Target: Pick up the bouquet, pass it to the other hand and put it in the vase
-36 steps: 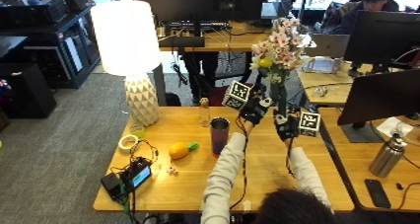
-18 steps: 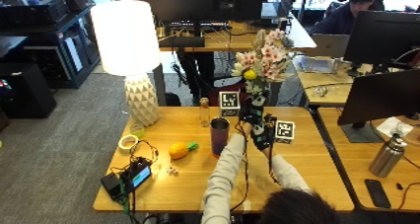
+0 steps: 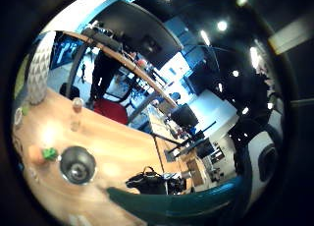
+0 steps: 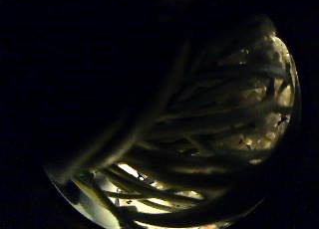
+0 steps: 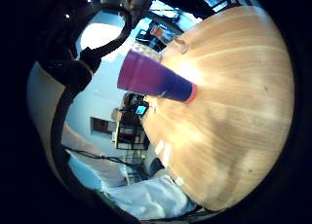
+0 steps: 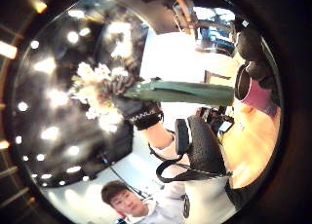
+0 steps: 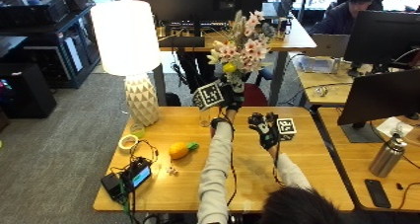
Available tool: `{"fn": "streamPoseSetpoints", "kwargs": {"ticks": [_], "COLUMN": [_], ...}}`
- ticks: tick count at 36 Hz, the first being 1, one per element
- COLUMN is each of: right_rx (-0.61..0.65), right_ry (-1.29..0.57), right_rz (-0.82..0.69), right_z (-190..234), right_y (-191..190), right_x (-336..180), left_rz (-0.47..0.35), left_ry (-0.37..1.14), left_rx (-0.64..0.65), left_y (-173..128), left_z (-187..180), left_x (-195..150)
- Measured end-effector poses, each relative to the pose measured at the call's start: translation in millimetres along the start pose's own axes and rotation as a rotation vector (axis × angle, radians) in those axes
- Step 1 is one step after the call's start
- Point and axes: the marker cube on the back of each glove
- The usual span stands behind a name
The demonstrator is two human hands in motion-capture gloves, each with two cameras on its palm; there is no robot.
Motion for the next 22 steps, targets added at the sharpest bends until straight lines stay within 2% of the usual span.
{"fn": "streamPoseSetpoints", "kwargs": {"ticks": [3, 6, 8, 11, 13, 17, 20, 22], "right_rx": [0.029, 0.013, 0.013, 0.059, 0.074, -0.010, -0.035, -0.031], "right_ry": [0.039, 0.005, 0.012, 0.128, 0.183, 0.056, 0.017, 0.037], "right_rz": [-0.050, -0.179, -0.199, -0.134, -0.165, -0.381, -0.430, -0.411], "right_z": [-10.7, -17.6, -21.9, -32.2, -37.3, -30.5, -28.8, -29.8], "right_y": [-6.3, -4.5, -3.6, -6.1, -7.9, -3.4, -3.4, -5.1], "right_x": [9.7, 4.4, 5.4, 19.4, 25.0, 10.5, 10.8, 16.9], "left_rz": [0.008, -0.013, -0.022, -0.035, -0.049, -0.096, -0.102, -0.101], "left_ry": [0.007, -0.006, -0.011, -0.002, 0.007, -0.007, -0.025, -0.024], "left_rx": [0.077, 0.116, 0.131, 0.158, 0.179, 0.186, 0.176, 0.169], "left_y": [-17.7, -27.9, -32.8, -39.5, -44.2, -44.8, -42.4, -40.4], "left_z": [-14.5, -31.6, -38.0, -41.3, -42.6, -46.3, -45.2, -43.2], "left_x": [5.8, -2.3, -15.1, -40.4, -61.3, -89.6, -107.0, -115.2]}}
